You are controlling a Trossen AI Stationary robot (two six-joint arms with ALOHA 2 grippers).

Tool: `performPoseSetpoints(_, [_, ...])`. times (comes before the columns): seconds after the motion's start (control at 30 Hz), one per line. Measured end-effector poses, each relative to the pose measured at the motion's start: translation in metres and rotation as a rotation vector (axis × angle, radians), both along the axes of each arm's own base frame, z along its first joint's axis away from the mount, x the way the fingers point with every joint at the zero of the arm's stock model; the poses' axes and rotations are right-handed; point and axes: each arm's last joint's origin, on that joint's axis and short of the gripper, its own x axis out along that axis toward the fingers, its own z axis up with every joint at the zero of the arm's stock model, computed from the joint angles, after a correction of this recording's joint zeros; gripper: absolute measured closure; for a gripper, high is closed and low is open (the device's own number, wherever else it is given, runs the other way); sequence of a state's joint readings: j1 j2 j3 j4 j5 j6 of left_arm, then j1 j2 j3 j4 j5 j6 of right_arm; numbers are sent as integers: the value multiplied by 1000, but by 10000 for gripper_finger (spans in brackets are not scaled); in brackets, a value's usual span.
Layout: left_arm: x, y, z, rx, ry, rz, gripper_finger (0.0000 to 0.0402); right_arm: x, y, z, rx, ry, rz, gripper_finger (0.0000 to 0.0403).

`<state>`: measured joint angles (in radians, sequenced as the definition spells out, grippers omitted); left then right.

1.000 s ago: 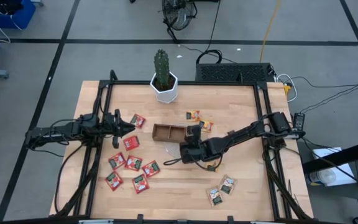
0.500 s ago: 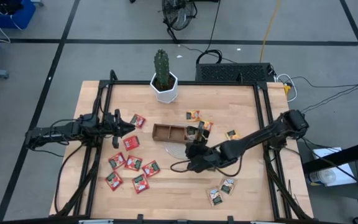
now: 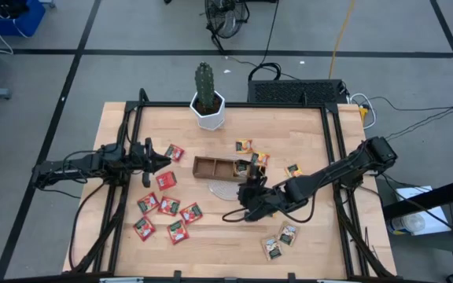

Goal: Pick & Place Tea
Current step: Put the brown tea bag into the right section of the wooden organizer

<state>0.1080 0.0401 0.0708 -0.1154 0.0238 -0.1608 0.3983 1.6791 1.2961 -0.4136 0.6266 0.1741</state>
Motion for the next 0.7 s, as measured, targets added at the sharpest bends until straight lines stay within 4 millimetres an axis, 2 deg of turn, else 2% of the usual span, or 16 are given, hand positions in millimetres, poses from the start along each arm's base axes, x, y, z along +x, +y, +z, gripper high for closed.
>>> performPoseSetpoints(0.13, [0, 0, 0, 0, 0, 0, 344, -7, 2, -6, 200, 76, -30, 210])
performPoseSetpoints(0.27, [0, 0, 0, 0, 0, 0, 344, -25, 0, -15, 519, 323, -230, 164])
performPoseSetpoints(0.37, [0, 0, 0, 0, -1, 0, 344, -48, 5, -27, 644, 499, -453, 155])
performPoseSetpoints(0.47, [0, 0, 0, 0, -4, 0, 344, -69, 23, -43, 733, 609, -580, 157])
performPoseSetpoints(0.7, [0, 0, 1, 1, -5, 0, 344, -90, 61, -78, 992, 608, -571, 169])
